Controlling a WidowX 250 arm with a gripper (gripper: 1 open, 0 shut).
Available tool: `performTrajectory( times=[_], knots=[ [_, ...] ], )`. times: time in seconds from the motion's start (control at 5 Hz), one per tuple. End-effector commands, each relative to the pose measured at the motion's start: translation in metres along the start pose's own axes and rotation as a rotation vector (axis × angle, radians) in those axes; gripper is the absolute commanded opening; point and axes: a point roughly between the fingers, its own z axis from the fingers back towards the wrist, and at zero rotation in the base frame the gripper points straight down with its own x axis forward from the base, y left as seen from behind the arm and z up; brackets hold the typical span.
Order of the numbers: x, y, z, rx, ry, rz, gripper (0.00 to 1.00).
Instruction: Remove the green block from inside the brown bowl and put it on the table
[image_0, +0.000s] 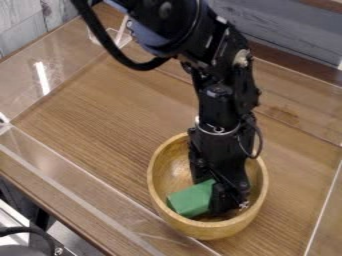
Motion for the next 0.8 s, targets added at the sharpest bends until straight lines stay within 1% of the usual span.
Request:
performTrajectory(
  times=[0.0, 0.6],
  knots=[
    [-0.0018, -0.0041, 0.0098, -0.007, -0.016, 0.015, 0.00],
    [-0.0036, -0.0054, 0.0142, -0.016, -0.017, 0.035, 0.00]
  ],
)
